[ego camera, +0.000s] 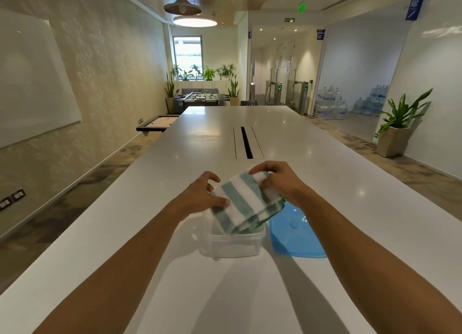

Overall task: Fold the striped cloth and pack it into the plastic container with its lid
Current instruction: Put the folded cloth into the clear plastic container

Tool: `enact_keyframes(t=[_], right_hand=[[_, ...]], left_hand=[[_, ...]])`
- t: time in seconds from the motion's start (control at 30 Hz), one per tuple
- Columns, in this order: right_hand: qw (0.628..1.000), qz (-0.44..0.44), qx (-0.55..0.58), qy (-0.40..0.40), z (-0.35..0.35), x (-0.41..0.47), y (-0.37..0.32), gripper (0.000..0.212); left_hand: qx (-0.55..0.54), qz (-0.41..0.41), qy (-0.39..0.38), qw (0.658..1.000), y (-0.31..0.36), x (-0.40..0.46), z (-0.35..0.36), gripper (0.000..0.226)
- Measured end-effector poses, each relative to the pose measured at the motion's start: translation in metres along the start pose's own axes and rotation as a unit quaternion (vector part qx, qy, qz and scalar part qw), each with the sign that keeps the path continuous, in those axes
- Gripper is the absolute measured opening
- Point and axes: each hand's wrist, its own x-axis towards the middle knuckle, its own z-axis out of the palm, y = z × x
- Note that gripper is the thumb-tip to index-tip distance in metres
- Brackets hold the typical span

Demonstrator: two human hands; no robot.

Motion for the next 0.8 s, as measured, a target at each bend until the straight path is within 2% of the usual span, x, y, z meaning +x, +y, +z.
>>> enact_keyframes(t=[0.1,0.2,0.27,0.33,0.4,0.47,0.53,0.6,0.67,0.73,0.8], right_hand=[[0.993,-0.072,-0.073,-0.061,-0.003,0.011,-0.019,0.031],[0.975,-0.125,-0.136,-0.126,0.003,0.019,-0.038,0.037],[0.960,-0.166,-0.172,-0.147,0.008,0.025,-0.046,0.040],[0.954,-0.193,-0.184,-0.136,0.010,0.032,-0.045,0.039],[0.970,-0.170,-0.146,-0.091,0.009,0.038,-0.037,0.052],[0.991,-0.104,-0.074,-0.039,0.006,0.040,-0.024,0.081],[0.999,-0.024,0.021,-0.033,0.005,0.038,-0.008,0.100],[0.992,0.036,0.109,-0.059,0.008,0.035,0.010,0.097],[0.980,0.040,0.170,-0.099,0.015,0.031,0.020,0.082],[0.975,0.019,0.200,-0.098,0.022,0.027,0.023,0.071],[0.983,0.014,0.174,-0.051,0.028,0.024,0.024,0.083]], left_hand=[[-0.020,0.040,-0.034,0.998,0.003,0.008,-0.001,0.062],[-0.020,0.089,-0.073,0.993,0.014,0.015,0.005,0.052],[-0.069,0.104,-0.084,0.989,0.016,0.020,0.008,0.046],[-0.139,0.104,-0.068,0.982,0.013,0.025,0.008,0.047],[-0.212,0.094,-0.050,0.972,0.006,0.028,0.008,0.057],[-0.282,0.092,-0.041,0.954,0.000,0.030,0.010,0.064],[-0.350,0.097,-0.040,0.931,-0.005,0.032,0.014,0.063],[-0.395,0.099,-0.038,0.912,-0.006,0.034,0.017,0.065],[-0.408,0.086,-0.016,0.909,-0.006,0.037,0.019,0.068],[-0.373,0.047,0.040,0.926,-0.004,0.041,0.022,0.070],[-0.291,0.009,0.103,0.951,-0.005,0.045,0.024,0.070]])
